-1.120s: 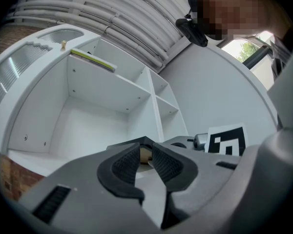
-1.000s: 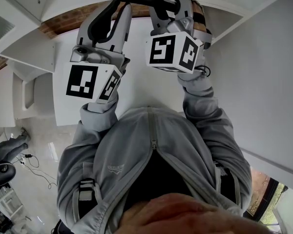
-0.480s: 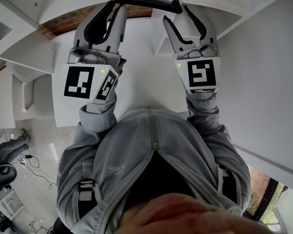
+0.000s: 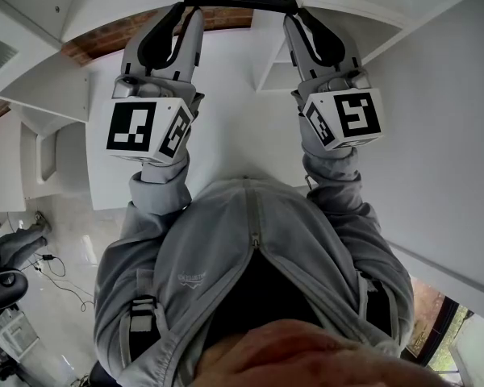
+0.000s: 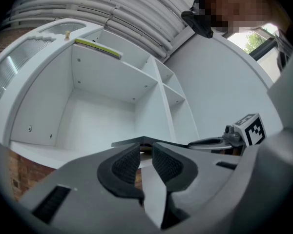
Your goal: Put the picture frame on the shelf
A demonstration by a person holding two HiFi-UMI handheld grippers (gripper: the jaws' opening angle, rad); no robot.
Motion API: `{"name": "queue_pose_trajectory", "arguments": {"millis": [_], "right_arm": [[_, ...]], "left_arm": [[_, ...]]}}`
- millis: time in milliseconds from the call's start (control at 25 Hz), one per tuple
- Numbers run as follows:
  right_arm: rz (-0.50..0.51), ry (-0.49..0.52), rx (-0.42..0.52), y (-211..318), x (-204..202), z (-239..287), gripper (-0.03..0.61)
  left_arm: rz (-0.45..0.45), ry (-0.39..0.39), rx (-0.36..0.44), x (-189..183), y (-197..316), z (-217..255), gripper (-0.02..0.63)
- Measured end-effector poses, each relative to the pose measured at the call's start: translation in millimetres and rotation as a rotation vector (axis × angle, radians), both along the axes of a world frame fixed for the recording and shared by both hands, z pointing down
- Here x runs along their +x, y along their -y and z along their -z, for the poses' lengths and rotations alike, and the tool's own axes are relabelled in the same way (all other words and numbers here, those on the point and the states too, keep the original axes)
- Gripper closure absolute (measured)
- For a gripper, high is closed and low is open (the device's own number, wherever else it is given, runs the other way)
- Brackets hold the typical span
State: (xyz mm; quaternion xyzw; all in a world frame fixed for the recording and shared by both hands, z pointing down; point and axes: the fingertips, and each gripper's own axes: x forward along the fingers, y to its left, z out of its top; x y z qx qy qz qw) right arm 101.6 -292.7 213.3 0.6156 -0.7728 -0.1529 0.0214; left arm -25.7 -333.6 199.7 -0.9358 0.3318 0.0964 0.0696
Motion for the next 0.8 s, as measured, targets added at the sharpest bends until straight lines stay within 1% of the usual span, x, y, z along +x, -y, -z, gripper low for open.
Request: {"name": "queue_pose_trajectory", "arguments": {"millis": [360, 800], "right_arm": [[-0.006, 0.039, 0.020, 14.1, 4.1, 4.4, 0.505], [-0.037, 0.041, 0.031, 30.8, 10.4, 10.4, 0.506]], "left_arm": [[0.015, 0.027, -0.007, 2.8, 16.0, -3.4, 0.534], [0.045, 0.090, -0.010, 8.9, 32.6, -9.5, 0.534]]}}
